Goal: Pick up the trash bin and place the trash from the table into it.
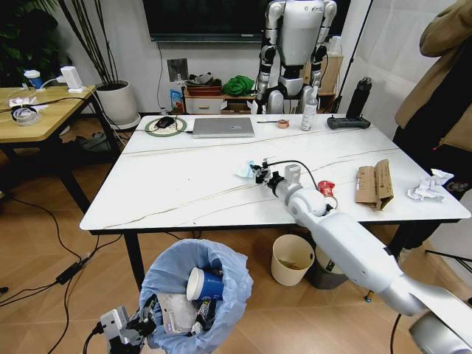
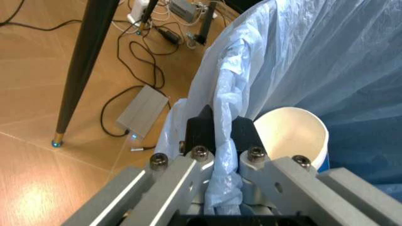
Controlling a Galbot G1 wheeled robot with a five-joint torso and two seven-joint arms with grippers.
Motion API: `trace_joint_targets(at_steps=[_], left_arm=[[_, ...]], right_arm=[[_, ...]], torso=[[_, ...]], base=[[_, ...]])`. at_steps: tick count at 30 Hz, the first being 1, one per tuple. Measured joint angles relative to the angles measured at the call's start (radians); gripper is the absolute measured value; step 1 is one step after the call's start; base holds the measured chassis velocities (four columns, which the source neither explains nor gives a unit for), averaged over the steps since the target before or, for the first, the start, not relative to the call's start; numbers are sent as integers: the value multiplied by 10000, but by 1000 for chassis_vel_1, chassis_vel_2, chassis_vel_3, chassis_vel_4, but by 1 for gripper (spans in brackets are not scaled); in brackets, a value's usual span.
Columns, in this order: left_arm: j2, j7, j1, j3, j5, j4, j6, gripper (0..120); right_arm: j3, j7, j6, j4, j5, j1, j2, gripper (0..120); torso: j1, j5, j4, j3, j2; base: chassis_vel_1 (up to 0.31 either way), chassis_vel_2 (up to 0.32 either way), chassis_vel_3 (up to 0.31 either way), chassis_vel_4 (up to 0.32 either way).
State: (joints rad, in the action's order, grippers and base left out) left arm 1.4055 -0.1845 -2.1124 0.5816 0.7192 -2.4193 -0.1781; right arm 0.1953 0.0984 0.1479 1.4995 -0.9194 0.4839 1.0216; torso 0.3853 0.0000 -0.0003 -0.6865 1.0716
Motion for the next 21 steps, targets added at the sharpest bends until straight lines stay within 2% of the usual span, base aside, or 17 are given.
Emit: trace_joint_targets(at_steps=[6,7,9,13,21], left_arm=[[-50,-2,-8,24,72,-61,0,0],[-50,-2,-8,24,72,-61,0,0],[-32,-7,25,35,87,-76,-2,0],[-17,-11,26,35,95,-100,-6,0],[-9,-19,4,99,154,-260,-13,0]], right_arm=[[37,3055,-1169,3291,-1298,1027,-1555,0],[37,3055,-1169,3291,-1298,1027,-1555,0],[245,4049,-1479,4123,-1370,1363,-1885,0],[900,5140,-1796,4853,-1323,1605,-2200,0],[1963,6250,-2272,4703,-257,1866,-2444,0]], torso=[[-3,0,3,3,1],[-3,0,3,3,1],[-3,-1,2,3,1],[-3,0,3,2,1],[-2,0,3,1,1]], base=[[0,0,0,0],[0,0,0,0],[0,0,0,0],[0,0,0,0],[0,0,0,0]])
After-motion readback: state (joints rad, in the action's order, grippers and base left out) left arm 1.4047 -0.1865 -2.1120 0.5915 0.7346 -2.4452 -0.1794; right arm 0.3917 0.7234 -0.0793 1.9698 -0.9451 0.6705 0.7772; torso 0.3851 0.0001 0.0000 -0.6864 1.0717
